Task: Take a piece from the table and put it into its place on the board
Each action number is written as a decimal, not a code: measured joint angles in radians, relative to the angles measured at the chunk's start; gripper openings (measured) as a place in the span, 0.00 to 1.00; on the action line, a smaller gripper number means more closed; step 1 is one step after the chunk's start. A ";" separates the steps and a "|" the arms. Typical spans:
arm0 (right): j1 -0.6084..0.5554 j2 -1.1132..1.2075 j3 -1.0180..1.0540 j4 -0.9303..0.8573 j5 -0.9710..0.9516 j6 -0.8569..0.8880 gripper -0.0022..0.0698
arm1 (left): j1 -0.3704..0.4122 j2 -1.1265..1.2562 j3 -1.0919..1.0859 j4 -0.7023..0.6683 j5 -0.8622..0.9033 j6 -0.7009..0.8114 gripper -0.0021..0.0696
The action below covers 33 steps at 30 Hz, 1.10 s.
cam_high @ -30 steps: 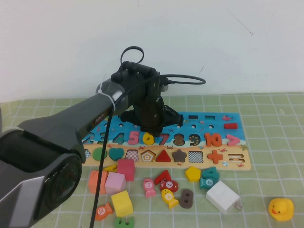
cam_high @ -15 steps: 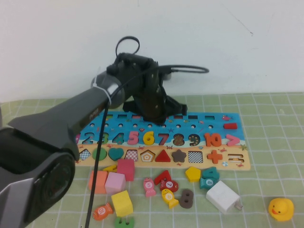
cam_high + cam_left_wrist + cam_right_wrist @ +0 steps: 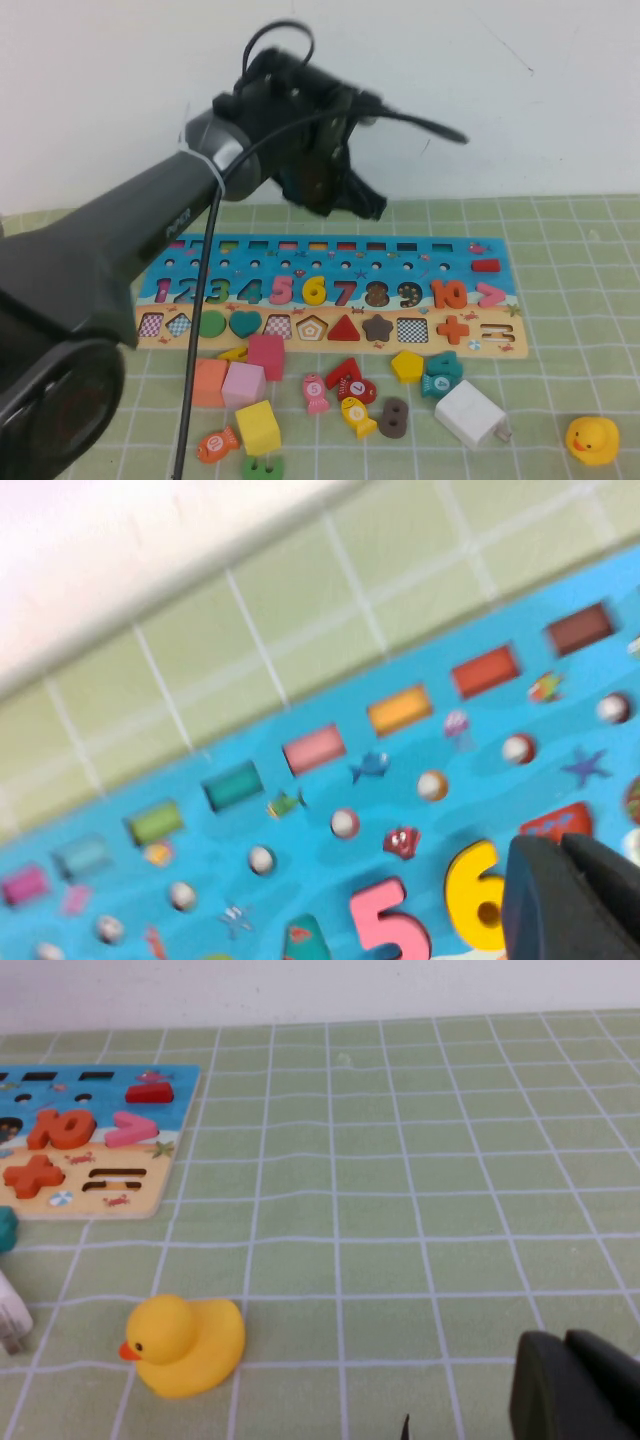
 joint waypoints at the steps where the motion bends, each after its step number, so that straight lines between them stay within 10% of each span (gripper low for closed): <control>1: 0.000 0.000 0.000 0.000 0.000 0.000 0.03 | -0.016 -0.025 0.000 0.026 0.002 0.000 0.03; 13: 0.000 0.000 0.000 0.000 0.000 0.000 0.03 | -0.151 -0.306 0.073 0.078 -0.007 0.005 0.03; 33: 0.000 0.000 0.000 0.000 0.000 0.000 0.03 | -0.203 -1.239 1.126 0.052 -0.309 -0.212 0.03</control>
